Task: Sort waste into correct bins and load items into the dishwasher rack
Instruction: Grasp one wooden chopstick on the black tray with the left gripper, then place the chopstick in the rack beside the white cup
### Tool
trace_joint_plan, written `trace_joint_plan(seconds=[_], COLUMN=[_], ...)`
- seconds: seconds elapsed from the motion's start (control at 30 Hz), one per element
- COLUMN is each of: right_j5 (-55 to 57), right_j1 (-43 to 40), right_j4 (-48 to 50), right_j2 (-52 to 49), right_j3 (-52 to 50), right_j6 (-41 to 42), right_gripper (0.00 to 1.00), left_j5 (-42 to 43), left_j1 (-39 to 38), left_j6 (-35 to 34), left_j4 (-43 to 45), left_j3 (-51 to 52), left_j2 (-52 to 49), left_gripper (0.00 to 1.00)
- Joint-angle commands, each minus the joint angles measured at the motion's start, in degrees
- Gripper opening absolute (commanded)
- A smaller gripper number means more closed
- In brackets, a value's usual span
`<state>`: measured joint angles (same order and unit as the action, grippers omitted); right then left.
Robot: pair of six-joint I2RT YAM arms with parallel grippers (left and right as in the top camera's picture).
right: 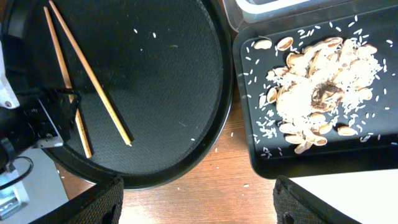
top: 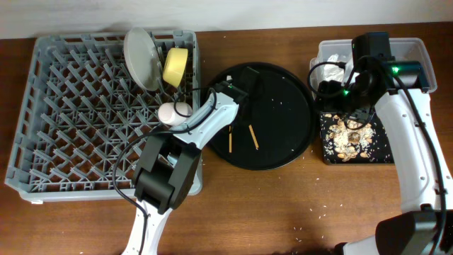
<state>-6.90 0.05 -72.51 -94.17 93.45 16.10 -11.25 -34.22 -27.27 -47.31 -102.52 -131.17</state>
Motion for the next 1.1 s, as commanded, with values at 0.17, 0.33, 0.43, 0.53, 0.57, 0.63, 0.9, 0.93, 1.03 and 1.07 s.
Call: trace_joint_plan(seconds=[0.17,0.33,0.43,0.53,0.57,0.63,0.9,0.93,1.03,1.07], right_j5=[0.11,0.11,0.11,0.11,0.11,0.11,0.04,0.04,0.04,0.04], right_j1=[0.31,0.31,0.31,0.31,0.31,0.31,0.33,0.33,0.33,0.33], right_j4=[-0.17,-0.15,-0.17,-0.15,-0.17,-0.15,-0.59,-0.72,-0.96,-0.94], right_j2=[-0.22,-0.22,-0.22,-0.22,-0.22,-0.22,-0.22,-0.22,-0.22,-0.22], right_j3=[-0.35,-0.35,-0.35,-0.35,-0.35,-0.35,-0.35,-0.35,-0.35,-0.35], right_j6=[-0.87,-0.87,-0.87,-0.87,-0.87,-0.87,-0.85,-0.85,-0.85,-0.85], right_gripper=[0.78,0.78,0.78,0.78,0.78,0.78,0.78,0.78,0.78,0.78], left_j5=[2.67,8.15,8.48,8.48,8.46,7.21,-0.24,0.46,-1.03,-1.05], left_j1=[2.93,4.46,5.35,6.82,6.99,7.23,7.82,8.11,10.21,11.41], left_j6=[0.11,1.49,3.82,6.36,7.17,8.94,11.34,14.58,14.56,14.69], left_j4=[-0.13,-1.18,-7.30,-19.26,-21.20,-28.50,-49.42,-49.42,-49.42,-49.42], left_j3=[0.07,-1.53,-6.21,-18.56,-20.87,-29.59,-56.02,-56.48,-55.98,-55.28], left_j2=[-2.43,-2.56,-2.54,-2.51,-2.51,-2.51,-2.51,-1.36,2.54,4.02], left_gripper=[0.04,0.00,0.00,0.00,0.00,0.00,0.00,0.00,0.00,0.00])
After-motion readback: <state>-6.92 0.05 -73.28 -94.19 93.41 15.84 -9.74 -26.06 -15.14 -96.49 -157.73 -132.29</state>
